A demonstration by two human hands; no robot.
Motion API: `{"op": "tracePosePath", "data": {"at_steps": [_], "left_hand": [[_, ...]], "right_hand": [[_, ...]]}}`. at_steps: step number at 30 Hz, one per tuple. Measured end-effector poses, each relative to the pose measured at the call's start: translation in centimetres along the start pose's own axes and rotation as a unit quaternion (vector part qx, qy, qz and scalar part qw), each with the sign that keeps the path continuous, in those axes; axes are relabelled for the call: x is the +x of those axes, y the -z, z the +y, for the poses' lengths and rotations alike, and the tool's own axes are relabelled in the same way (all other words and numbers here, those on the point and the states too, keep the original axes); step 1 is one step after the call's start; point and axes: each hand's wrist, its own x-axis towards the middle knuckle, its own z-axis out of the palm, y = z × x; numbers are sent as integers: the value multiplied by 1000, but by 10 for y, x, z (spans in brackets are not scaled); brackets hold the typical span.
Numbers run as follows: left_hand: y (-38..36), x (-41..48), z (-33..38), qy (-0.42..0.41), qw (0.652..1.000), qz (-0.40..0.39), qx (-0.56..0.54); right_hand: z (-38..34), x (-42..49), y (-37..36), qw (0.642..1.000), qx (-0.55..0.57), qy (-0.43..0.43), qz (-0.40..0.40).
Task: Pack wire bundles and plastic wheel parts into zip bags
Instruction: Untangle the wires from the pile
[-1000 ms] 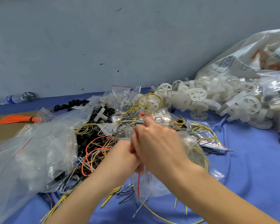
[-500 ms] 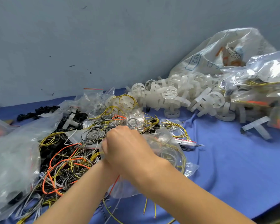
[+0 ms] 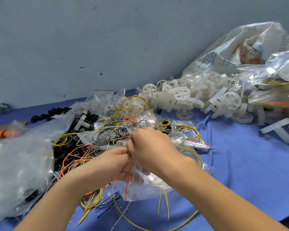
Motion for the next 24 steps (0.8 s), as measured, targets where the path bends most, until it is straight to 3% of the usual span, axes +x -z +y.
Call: {"op": "tracePosePath", "data": {"at_steps": [3, 6, 9, 12, 17, 20, 24], "left_hand": [[33, -23, 6, -47, 998, 21, -27], [68, -37, 1, -77, 983, 164, -9], [82, -39, -12, -98, 961, 258, 20], [90, -38, -19, -103, 947, 302, 31], [104, -32, -21, -115, 917, 371, 93], [115, -32, -24, -110, 904, 396, 115], [132, -32, -31, -91, 890, 429, 127]], "right_hand": [[3, 1, -5, 1000, -19, -2, 11], [3, 1, -8, 1000, -14, 28, -4], [2, 1, -10, 986, 34, 96, -134], [3, 4, -10, 954, 122, 64, -265], [15, 20, -9, 972, 167, 46, -157], [21, 28, -18, 986, 137, 30, -89], [20, 35, -28, 993, 102, 7, -58]]}}
